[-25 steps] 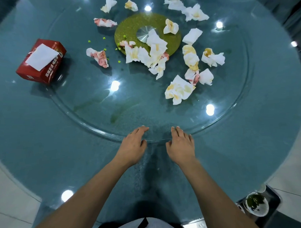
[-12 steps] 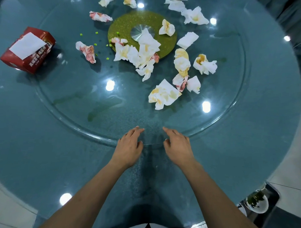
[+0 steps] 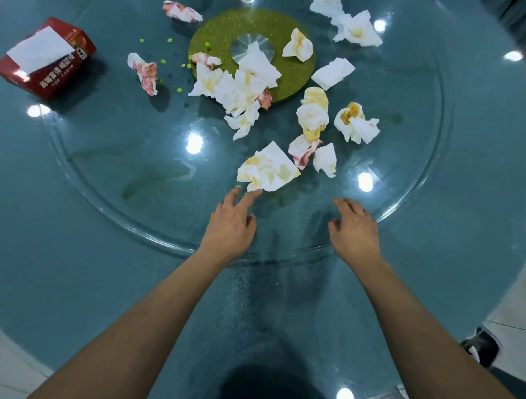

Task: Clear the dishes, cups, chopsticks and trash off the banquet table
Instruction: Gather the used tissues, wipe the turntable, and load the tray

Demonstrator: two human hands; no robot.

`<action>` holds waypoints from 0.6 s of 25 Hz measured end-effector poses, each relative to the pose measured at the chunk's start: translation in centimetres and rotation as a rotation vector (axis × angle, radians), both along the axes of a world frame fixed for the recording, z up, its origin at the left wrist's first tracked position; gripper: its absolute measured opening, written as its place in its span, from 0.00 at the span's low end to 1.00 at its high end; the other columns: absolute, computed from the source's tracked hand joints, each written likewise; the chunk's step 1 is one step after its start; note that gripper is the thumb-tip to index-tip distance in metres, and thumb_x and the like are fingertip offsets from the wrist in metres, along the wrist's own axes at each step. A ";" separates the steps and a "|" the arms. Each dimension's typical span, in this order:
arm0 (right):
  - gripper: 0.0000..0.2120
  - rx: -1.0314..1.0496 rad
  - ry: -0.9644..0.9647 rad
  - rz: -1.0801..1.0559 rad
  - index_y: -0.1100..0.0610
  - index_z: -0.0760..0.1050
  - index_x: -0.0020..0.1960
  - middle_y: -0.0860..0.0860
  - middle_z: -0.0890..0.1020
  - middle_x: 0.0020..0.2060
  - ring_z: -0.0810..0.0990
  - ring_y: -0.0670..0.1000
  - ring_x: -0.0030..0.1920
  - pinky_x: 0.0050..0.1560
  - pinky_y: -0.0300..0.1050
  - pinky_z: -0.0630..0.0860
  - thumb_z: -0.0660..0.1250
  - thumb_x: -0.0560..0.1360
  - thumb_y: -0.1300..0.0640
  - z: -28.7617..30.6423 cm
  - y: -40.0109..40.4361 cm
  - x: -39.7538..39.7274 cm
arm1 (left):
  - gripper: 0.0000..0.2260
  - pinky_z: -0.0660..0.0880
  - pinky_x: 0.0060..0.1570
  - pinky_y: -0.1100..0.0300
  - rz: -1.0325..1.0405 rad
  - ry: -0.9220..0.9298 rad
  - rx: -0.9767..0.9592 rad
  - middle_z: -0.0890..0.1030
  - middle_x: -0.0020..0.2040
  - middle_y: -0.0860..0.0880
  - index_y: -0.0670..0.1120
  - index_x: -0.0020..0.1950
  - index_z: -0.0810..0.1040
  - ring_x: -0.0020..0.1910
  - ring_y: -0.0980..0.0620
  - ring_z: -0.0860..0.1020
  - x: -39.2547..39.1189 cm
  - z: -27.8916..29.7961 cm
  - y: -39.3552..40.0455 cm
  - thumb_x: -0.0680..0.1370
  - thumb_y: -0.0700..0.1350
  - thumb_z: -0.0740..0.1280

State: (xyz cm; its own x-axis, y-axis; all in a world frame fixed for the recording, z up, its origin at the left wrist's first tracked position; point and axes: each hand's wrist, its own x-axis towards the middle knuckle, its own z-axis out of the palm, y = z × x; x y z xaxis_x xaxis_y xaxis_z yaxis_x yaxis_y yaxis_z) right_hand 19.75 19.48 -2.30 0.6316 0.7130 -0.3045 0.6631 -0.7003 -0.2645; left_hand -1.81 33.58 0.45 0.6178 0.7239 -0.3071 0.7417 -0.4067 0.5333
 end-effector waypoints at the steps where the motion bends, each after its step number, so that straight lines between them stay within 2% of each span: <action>1: 0.26 -0.002 -0.009 -0.003 0.53 0.65 0.78 0.54 0.68 0.76 0.68 0.59 0.73 0.73 0.60 0.65 0.60 0.81 0.58 -0.3 0.1 0.5 | 0.24 0.64 0.72 0.42 -0.004 -0.001 0.015 0.58 0.80 0.40 0.55 0.79 0.63 0.73 0.37 0.65 0.5 0.0 0.8 0.83 0.42 0.59; 6: 0.25 -0.001 -0.040 -0.008 0.52 0.66 0.77 0.53 0.69 0.75 0.69 0.59 0.71 0.70 0.60 0.65 0.61 0.80 0.59 -1.0 0.2 2.2 | 0.23 0.64 0.71 0.42 -0.024 0.082 0.087 0.58 0.79 0.37 0.56 0.79 0.63 0.72 0.35 0.65 2.6 -0.6 4.3 0.83 0.45 0.58; 10: 0.24 0.068 -0.062 0.007 0.52 0.71 0.74 0.53 0.74 0.70 0.72 0.59 0.67 0.67 0.58 0.66 0.63 0.79 0.60 -1.6 0.2 1.3 | 0.21 0.67 0.69 0.40 0.032 0.172 0.120 0.59 0.78 0.36 0.57 0.77 0.66 0.71 0.33 0.65 3.6 -2.0 6.2 0.83 0.52 0.59; 13: 0.23 0.105 -0.060 0.013 0.51 0.73 0.73 0.52 0.76 0.68 0.73 0.58 0.65 0.66 0.57 0.66 0.64 0.78 0.61 -2.1 0.1 0.3 | 0.21 0.70 0.66 0.41 0.079 0.245 0.144 0.64 0.75 0.38 0.56 0.74 0.71 0.69 0.34 0.66 4.1 -2.7 7.2 0.81 0.58 0.62; 15: 0.23 0.139 -0.060 0.020 0.51 0.75 0.72 0.51 0.77 0.66 0.75 0.58 0.63 0.66 0.57 0.67 0.64 0.78 0.61 -2.3 0.1 -0.4 | 0.20 0.72 0.61 0.44 0.102 0.261 0.192 0.70 0.70 0.41 0.54 0.70 0.75 0.66 0.36 0.68 4.0 -3.0 7.7 0.80 0.57 0.66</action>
State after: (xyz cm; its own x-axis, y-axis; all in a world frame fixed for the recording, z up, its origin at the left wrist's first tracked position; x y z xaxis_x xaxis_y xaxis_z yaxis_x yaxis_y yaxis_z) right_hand 19.38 19.60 -4.63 0.6308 0.7584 -0.1641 0.6940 -0.6460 -0.3178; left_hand 2.23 41.29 -2.51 0.4580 0.8376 -0.2977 0.8850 -0.3983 0.2409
